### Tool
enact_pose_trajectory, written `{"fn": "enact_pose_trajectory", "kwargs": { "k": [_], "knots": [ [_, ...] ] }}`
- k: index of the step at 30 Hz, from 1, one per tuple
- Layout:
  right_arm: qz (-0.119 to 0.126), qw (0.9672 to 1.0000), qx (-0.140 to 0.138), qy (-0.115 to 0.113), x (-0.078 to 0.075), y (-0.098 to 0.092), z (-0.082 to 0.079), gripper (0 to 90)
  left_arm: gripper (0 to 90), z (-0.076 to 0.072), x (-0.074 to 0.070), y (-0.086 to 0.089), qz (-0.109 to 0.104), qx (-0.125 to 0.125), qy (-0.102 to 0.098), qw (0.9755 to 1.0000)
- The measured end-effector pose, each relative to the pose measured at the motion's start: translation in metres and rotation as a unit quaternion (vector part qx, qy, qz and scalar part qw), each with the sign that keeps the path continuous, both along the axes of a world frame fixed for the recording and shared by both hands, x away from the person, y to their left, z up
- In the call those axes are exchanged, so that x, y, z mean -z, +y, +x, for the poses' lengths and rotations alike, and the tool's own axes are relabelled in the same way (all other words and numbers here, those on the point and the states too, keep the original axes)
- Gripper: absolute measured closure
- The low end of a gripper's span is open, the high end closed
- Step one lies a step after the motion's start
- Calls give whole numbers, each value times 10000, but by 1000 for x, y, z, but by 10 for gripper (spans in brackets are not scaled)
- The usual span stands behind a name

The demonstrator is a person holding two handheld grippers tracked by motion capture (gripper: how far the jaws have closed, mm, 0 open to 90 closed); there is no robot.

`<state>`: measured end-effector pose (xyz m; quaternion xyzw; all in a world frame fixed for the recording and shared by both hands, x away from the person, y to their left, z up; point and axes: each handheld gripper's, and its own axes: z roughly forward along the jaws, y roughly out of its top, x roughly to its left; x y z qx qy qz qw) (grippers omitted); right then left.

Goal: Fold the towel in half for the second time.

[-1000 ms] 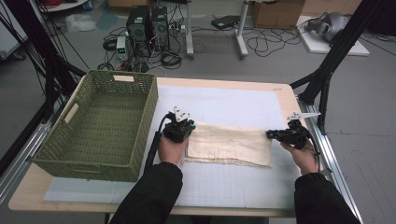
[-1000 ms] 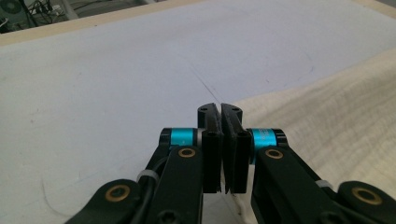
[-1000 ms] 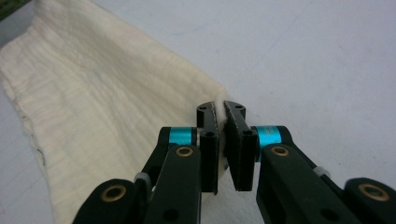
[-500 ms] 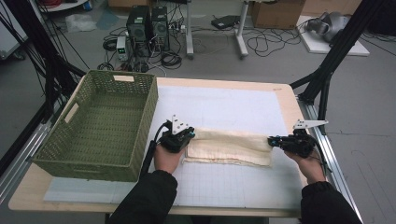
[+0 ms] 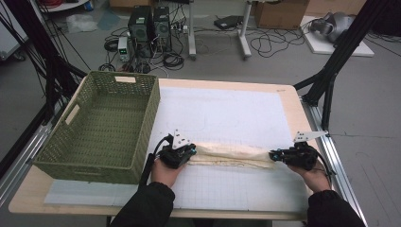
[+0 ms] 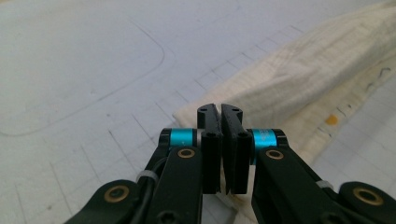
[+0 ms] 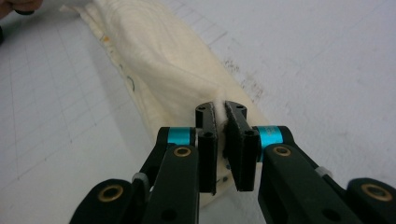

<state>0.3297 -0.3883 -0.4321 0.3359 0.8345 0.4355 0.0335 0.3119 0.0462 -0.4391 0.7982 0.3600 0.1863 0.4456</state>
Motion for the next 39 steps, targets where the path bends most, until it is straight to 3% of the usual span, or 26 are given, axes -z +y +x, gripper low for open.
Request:
{"fn": "enact_pose_trajectory", "kwargs": {
  "k": [5,10,12,17,22,27,33,37,39],
  "knots": [
    [-1,9999,28,138,10,-2,-6,825,862,-5,6,1,32,197,301,9993],
    [60,9999,68,147,8,-2,-9,717,804,-7,6,1,-2,285,347,9990],
    [181,9998,65,105,3,-3,-11,608,773,-7,5,1,-15,334,354,9988],
    [471,9988,47,-111,-14,-3,-15,562,691,-9,3,-1,-44,394,363,9986],
    [566,9983,35,-116,-17,2,-12,598,664,-9,0,-1,-28,414,355,9985],
    [446,9990,-29,-3,-13,15,-7,719,636,-11,-9,1,-31,435,261,9987],
    [200,9996,-162,78,-7,35,-1,793,623,-10,-25,0,-130,457,103,9988],
    [84,9996,-220,151,-5,42,0,807,711,-4,-33,-6,-237,411,25,9989],
    [100,9995,-248,159,-3,44,0,807,771,1,-33,-13,-156,420,40,9990]
  ]
}}
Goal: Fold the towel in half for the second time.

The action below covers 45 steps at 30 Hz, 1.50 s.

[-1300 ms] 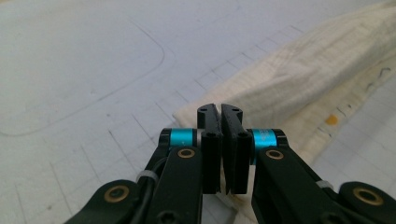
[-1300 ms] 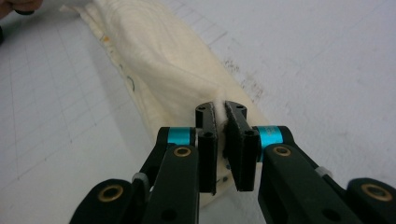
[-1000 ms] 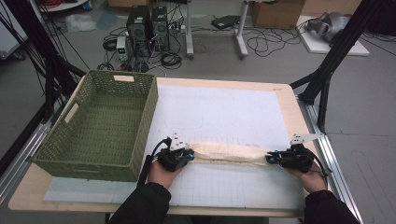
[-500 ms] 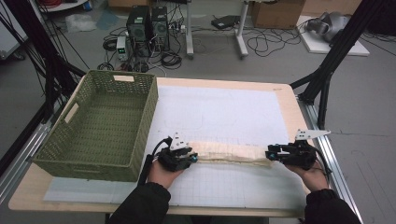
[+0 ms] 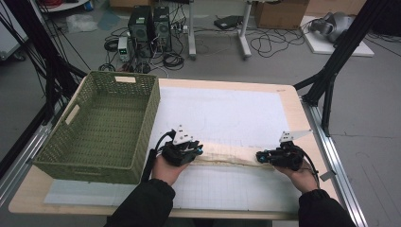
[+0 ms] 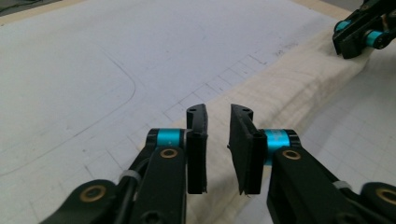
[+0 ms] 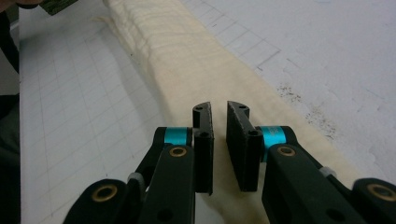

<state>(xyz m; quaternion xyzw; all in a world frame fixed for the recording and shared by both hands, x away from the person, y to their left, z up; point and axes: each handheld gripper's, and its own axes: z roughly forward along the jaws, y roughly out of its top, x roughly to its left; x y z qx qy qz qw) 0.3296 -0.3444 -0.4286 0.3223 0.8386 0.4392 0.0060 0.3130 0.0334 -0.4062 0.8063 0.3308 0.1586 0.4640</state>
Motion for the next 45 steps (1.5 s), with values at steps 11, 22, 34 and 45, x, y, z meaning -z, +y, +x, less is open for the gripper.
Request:
{"fn": "enact_pose_trajectory", "kwargs": {
  "k": [11,22,34,45],
  "knots": [
    [-351,9992,-164,36,11,6,-3,793,806,9,23,-19,515,105,482,9975],
    [-595,9979,-75,-229,12,-5,-10,718,797,3,33,-9,747,127,546,9956],
    [-573,9970,109,-518,11,-18,-17,629,675,1,32,-3,645,64,397,9971],
    [-651,9959,192,-600,11,-11,-10,542,648,8,36,-1,560,-107,335,9978]
  ]
}}
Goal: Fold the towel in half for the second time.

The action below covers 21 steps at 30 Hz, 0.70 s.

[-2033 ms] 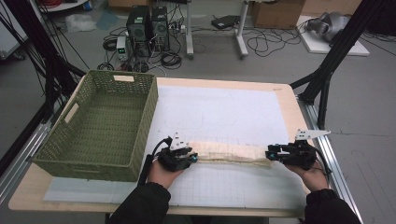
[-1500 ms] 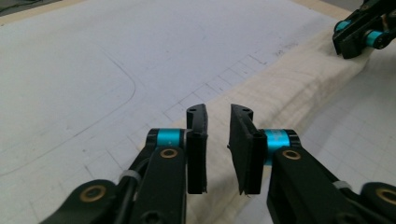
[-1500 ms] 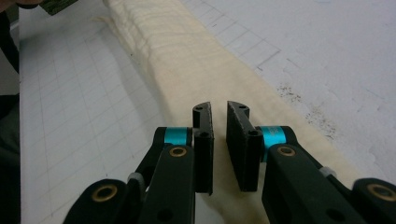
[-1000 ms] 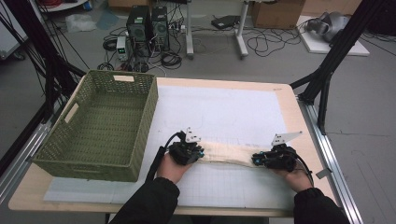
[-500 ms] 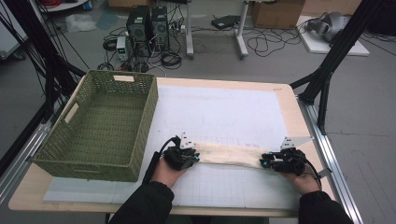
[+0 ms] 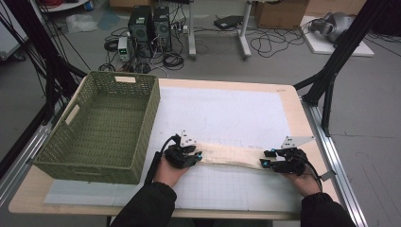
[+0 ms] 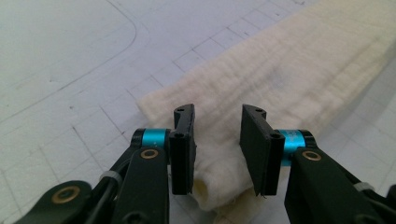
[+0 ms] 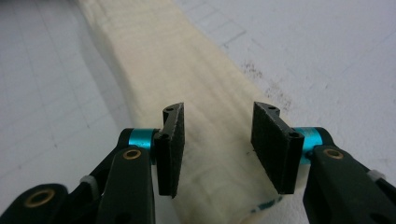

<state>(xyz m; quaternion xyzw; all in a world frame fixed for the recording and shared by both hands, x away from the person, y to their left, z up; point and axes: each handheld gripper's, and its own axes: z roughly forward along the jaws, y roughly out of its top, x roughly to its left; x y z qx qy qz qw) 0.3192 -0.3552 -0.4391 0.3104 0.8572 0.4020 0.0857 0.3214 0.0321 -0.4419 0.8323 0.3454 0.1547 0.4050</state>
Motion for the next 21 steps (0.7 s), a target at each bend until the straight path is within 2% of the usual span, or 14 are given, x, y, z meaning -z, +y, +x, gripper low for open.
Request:
{"fn": "enact_pose_trajectory", "kwargs": {
  "k": [2,9,21],
  "knots": [
    [-71,10000,7,38,2,1,0,543,644,-1,1,-2,102,26,-10,9999],
    [-93,9999,41,43,3,-3,-4,542,634,-3,1,-3,196,35,-46,9998],
    [-84,9999,75,36,4,-6,-6,533,632,-3,2,-3,201,71,-89,9997]
  ]
}}
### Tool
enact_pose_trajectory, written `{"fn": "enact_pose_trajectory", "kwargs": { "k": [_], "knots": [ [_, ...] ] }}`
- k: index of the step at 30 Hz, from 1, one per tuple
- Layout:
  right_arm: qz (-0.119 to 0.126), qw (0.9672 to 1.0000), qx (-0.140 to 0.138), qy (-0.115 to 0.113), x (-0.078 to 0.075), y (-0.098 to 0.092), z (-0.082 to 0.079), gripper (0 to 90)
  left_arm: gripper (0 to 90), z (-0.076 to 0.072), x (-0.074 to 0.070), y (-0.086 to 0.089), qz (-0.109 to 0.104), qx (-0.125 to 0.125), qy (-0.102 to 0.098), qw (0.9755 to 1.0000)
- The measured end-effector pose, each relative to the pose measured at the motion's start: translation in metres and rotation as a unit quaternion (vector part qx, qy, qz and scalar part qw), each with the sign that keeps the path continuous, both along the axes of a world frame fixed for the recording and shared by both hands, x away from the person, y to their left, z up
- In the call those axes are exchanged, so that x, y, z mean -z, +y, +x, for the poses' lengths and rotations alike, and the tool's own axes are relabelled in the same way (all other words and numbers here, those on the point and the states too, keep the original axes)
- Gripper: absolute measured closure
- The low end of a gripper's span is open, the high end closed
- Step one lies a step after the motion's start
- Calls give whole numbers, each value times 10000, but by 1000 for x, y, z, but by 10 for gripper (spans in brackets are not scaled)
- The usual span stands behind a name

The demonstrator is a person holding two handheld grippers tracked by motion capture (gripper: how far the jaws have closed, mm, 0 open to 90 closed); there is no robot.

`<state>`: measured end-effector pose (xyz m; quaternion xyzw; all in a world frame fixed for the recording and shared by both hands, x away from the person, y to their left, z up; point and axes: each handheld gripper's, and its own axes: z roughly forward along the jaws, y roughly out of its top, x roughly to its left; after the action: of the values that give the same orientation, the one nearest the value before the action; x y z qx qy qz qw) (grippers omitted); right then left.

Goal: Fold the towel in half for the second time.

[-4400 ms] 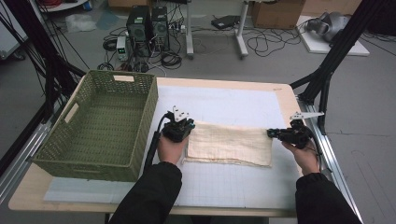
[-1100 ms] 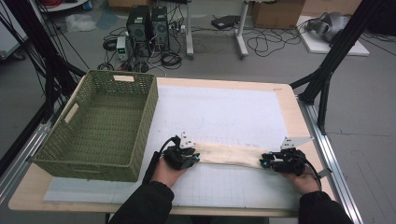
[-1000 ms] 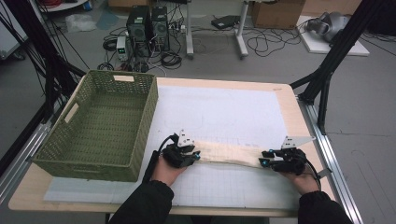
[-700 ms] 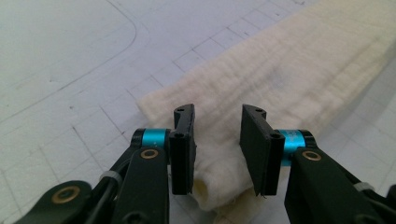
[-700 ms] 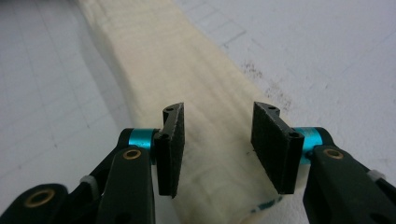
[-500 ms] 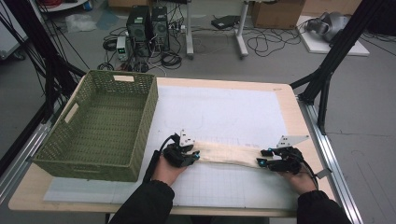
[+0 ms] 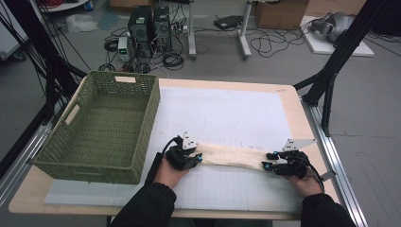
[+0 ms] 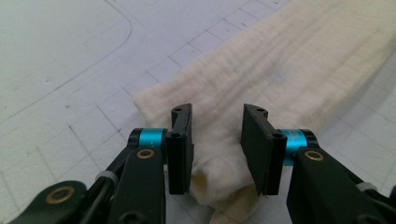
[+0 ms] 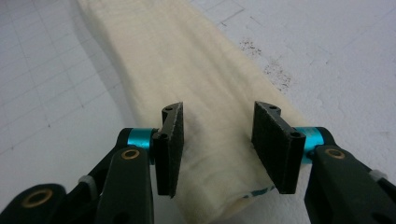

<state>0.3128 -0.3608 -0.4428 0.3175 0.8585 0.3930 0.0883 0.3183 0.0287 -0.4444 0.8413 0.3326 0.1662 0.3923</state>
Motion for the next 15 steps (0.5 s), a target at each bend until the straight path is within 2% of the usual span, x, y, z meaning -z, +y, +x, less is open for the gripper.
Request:
{"fn": "enact_pose_trajectory", "kwargs": {
  "k": [15],
  "knots": [
    [23,10000,-5,31,1,0,1,525,632,-1,0,-1,41,-17,-20,10000]
  ]
}}
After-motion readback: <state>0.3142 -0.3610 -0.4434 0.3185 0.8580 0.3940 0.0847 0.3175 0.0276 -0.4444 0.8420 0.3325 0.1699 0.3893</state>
